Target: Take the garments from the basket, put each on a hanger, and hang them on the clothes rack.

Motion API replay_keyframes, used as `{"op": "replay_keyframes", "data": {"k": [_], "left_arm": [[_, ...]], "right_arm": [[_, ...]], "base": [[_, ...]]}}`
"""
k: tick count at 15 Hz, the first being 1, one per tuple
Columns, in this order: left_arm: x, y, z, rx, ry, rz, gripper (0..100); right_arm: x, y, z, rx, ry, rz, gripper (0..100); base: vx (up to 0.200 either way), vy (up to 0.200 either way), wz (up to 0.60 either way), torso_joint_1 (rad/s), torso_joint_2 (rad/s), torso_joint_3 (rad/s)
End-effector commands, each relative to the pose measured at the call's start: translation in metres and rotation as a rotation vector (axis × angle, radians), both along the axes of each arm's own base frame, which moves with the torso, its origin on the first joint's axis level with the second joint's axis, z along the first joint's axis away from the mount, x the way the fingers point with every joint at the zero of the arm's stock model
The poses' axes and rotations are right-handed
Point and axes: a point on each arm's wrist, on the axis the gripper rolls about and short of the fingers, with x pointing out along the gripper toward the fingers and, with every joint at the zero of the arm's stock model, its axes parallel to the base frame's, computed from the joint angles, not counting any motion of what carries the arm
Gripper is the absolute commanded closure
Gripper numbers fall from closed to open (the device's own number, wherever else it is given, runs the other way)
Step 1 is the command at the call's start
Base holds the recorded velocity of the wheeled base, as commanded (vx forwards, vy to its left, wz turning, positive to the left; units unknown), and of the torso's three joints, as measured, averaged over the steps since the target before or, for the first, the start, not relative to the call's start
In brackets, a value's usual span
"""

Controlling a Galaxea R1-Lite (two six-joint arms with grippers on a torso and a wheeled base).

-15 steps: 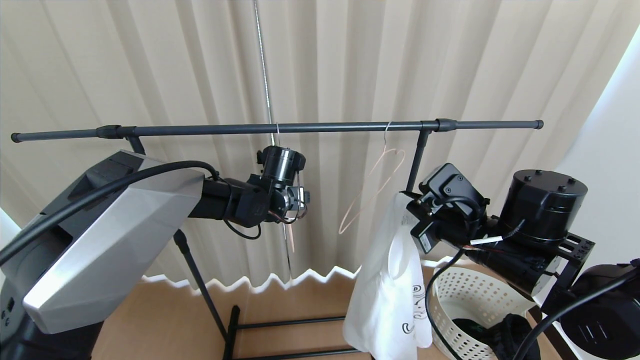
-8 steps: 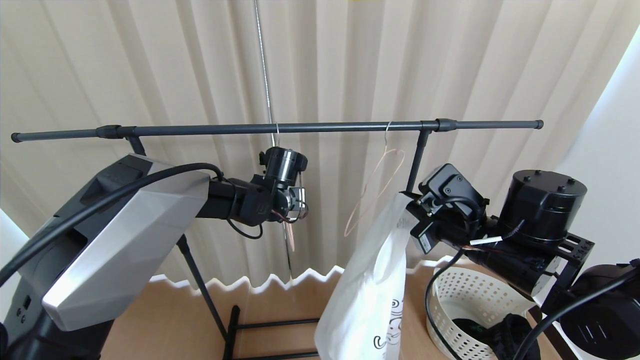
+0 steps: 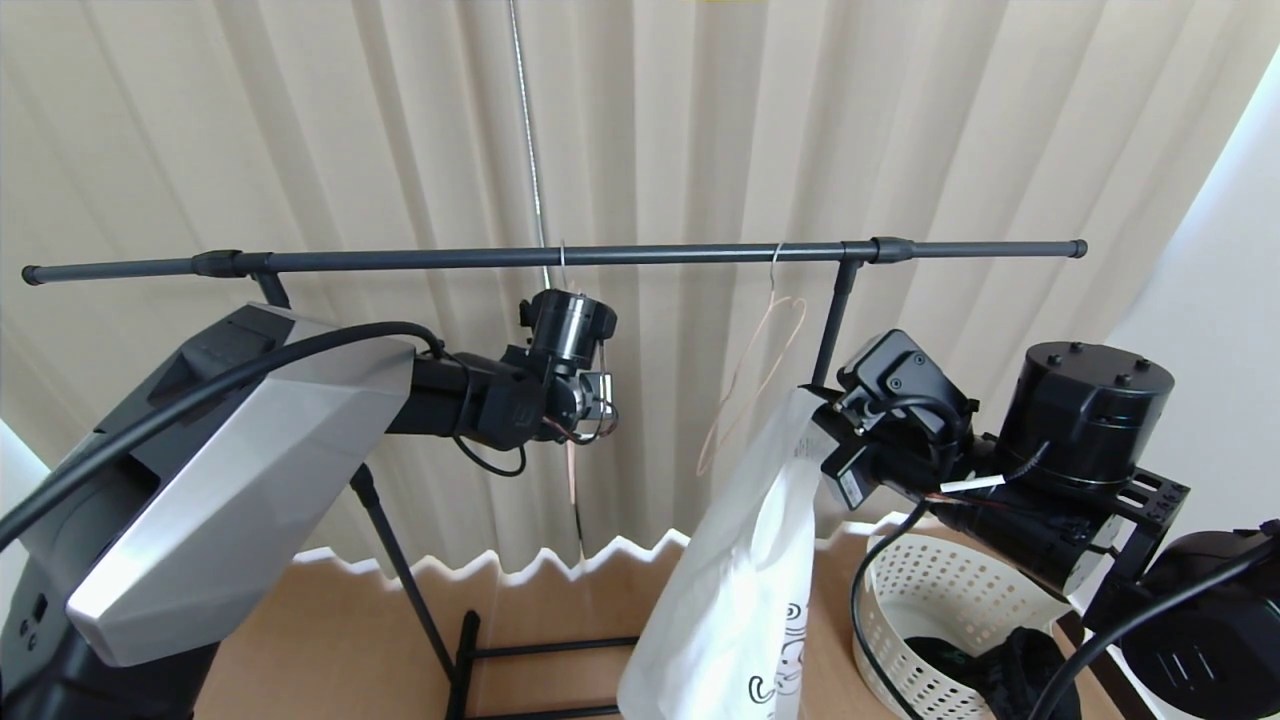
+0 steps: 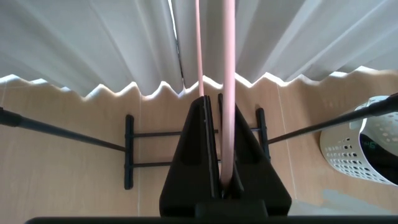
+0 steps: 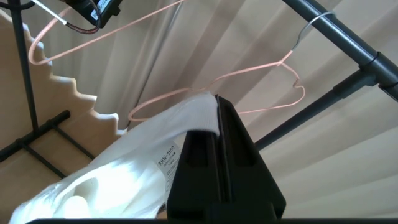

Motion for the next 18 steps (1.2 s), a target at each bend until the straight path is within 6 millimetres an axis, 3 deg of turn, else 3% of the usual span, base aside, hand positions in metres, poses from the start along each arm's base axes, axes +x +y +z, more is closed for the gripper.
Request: {"op": "replay_keyframes", "data": {"k": [1,2,7,12,16,18], "left_arm": [[-0.003,0.001,0.011,-0.012,-0.021,-0.001,100],[-0.009,0.002,0.022,-0.008,-0.032,-0.012,100],[-0.04,-0.001,0.036,0.031,-0.022,-0.075,100],[-0.092,0.007,0.065,0.053,-0.024,-0.152,100],[-0.143,0.033,0.074,0.075,-0.018,-0.261,100],[-0.176,0.055,0.075,0.101,-0.047,-0.313,100]], "right_arm": [[0.0,0.0,0.0,-0.001,0.001,0.002,100],[0.0,0.0,0.0,-0.001,0.001,0.0,100],[0.0,0.0,0.0,-0.001,0.001,0.0,100],[0.0,0.0,0.001,0.003,-0.006,0.0,100],[0.0,0.0,0.003,0.005,-0.01,-0.001,100],[0.002,0.0,0.003,-0.002,-0.014,-0.053,100]], "base": [[0.0,0.0,0.0,0.0,0.0,0.0],[0.0,0.0,0.0,0.0,0.0,0.0],[0.0,0.0,0.0,0.0,0.0,0.0],[0.0,0.0,0.0,0.0,0.0,0.0],[0.0,0.0,0.0,0.0,0.0,0.0],[0.0,0.0,0.0,0.0,0.0,0.0]]}}
